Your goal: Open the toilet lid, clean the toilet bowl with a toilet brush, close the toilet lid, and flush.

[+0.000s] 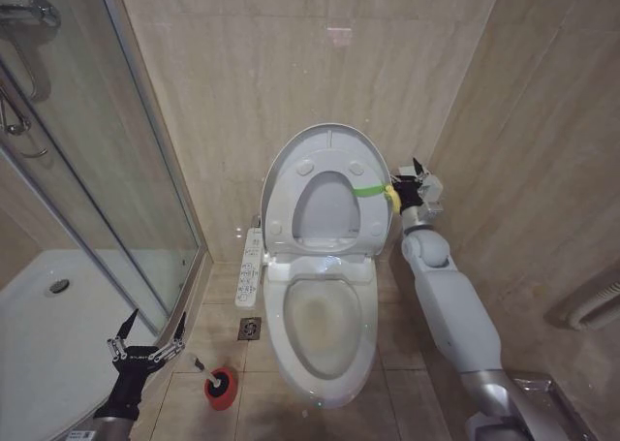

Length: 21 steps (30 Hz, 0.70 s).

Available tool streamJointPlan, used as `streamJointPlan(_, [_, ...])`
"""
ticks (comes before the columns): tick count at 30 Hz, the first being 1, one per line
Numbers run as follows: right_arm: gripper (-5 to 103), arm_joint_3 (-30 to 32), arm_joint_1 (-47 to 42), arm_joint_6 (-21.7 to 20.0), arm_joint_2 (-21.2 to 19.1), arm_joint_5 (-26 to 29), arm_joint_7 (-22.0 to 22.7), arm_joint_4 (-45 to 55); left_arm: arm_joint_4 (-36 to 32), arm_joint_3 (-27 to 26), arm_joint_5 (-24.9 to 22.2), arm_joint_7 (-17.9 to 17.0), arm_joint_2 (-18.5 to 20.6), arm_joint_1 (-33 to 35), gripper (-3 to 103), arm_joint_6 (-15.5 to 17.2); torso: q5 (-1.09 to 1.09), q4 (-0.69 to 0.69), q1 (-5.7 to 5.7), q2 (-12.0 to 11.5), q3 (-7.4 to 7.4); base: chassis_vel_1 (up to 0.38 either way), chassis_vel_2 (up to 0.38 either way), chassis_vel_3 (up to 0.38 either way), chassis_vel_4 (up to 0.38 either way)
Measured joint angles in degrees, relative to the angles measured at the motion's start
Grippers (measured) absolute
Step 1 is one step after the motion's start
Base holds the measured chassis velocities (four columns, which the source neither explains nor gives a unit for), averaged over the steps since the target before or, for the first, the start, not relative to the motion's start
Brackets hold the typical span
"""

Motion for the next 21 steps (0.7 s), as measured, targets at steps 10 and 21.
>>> streamJointPlan(10, [100,1.8,-6.2,-1.1,-3.2,2.2,0.4,8.0,0.0,0.0,0.0,0.0,0.0,0.0,100,0.0,-0.01,-0.01,0.0,0.0,0.0,0.0,0.0,0.0,0.0])
streamJointPlan(21, [100,2.9,-14.6,-1.0,-3.6,2.9,0.6,13.1,0.0,0.0,0.0,0.0,0.0,0.0,100,0.0,-0.01,-0.04,0.0,0.0,0.0,0.0,0.0,0.0,0.0])
